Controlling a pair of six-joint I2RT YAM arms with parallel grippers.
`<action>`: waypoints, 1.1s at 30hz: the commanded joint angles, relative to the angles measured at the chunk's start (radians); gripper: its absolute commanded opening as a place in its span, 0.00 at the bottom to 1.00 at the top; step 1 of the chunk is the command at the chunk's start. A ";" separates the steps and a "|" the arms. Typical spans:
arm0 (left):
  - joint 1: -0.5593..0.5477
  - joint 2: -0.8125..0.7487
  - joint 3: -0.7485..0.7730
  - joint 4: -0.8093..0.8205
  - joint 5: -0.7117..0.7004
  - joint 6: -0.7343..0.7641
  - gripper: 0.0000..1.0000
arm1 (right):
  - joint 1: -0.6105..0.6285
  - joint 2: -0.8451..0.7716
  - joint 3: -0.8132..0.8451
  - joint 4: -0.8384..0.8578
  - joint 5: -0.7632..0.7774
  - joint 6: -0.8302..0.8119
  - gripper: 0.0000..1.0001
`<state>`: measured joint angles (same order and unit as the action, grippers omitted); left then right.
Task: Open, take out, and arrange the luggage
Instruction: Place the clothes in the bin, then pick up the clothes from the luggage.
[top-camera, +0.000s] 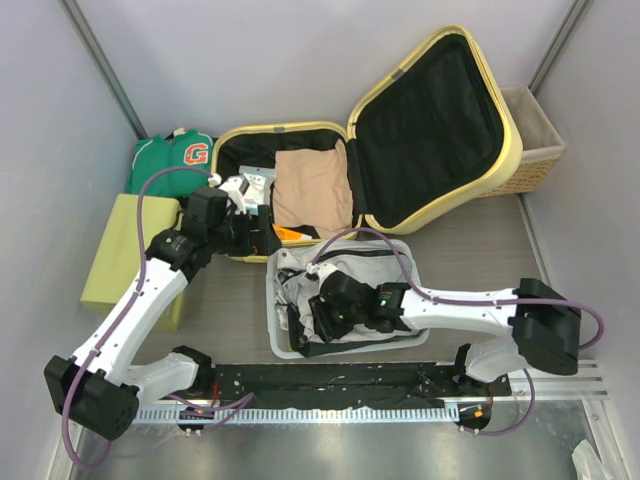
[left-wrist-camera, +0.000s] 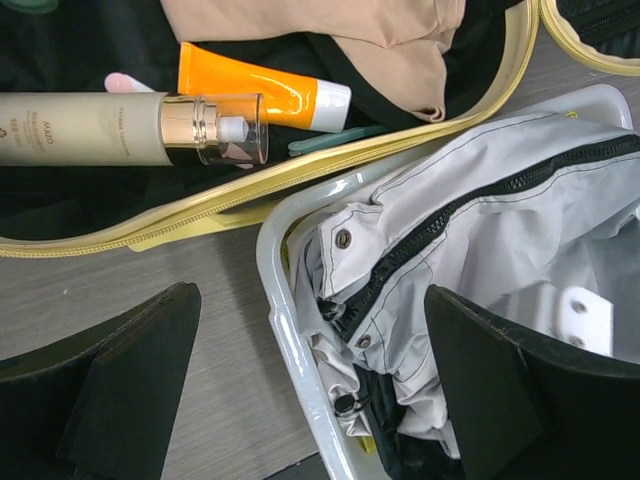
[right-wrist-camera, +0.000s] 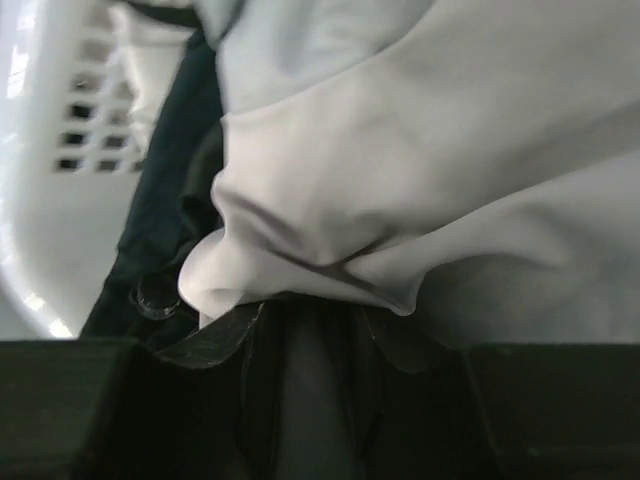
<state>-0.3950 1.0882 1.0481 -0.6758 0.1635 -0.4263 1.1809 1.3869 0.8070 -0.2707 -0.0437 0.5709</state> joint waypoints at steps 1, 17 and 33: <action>0.027 -0.007 0.024 -0.004 0.042 0.031 0.99 | -0.035 0.118 -0.019 -0.038 0.177 0.049 0.35; 0.093 0.107 0.147 0.070 0.065 0.018 1.00 | -0.069 -0.111 0.389 -0.271 0.145 -0.253 0.83; 0.127 0.443 0.300 0.269 0.067 -0.014 1.00 | -0.560 0.585 1.072 -0.417 0.149 -0.285 0.76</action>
<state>-0.2779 1.4605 1.2846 -0.5003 0.2123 -0.4412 0.6468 1.8465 1.7584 -0.5961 0.0551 0.3294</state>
